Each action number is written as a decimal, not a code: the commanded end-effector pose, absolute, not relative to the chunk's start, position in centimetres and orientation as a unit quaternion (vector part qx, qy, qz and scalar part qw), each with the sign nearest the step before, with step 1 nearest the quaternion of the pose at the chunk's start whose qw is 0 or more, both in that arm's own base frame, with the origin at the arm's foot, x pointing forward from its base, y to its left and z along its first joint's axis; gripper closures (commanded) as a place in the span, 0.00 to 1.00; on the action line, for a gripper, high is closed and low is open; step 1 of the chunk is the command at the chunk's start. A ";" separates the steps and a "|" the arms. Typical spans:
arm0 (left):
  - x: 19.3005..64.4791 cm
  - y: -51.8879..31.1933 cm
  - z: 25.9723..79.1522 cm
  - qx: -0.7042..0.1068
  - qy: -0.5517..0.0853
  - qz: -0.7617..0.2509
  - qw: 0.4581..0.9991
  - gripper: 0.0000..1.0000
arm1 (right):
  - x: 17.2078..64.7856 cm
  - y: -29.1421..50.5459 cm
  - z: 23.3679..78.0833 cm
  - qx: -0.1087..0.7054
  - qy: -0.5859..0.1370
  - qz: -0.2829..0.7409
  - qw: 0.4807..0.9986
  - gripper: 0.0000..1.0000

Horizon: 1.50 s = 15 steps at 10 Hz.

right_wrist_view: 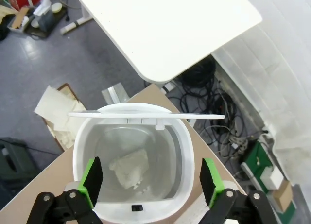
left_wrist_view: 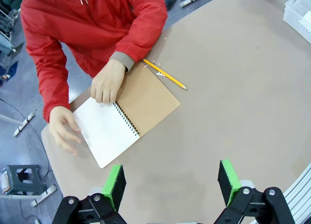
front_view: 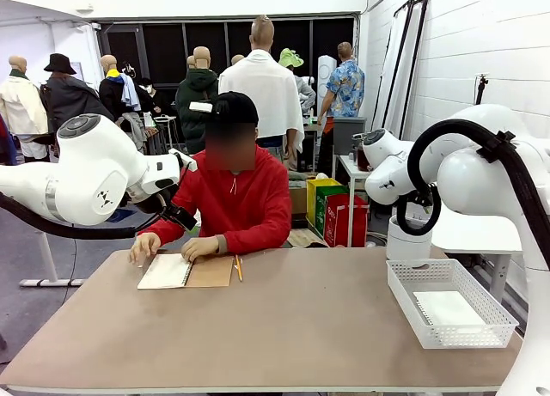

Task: Sort the paper based on its condition.
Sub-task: If a person hands you a paper, place it in the Organizing basket , and if it's crumpled, put it in the Trash can.

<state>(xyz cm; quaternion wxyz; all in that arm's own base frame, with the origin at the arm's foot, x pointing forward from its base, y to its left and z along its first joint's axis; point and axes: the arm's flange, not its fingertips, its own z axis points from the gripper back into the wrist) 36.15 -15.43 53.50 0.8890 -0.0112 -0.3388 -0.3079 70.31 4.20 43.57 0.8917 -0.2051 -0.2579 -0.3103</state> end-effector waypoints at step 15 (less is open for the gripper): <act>36.2 -15.3 53.5 -0.012 -0.337 -0.307 0.890 0.00 | 70.3 4.2 43.6 -0.205 -0.258 -0.315 0.890 0.00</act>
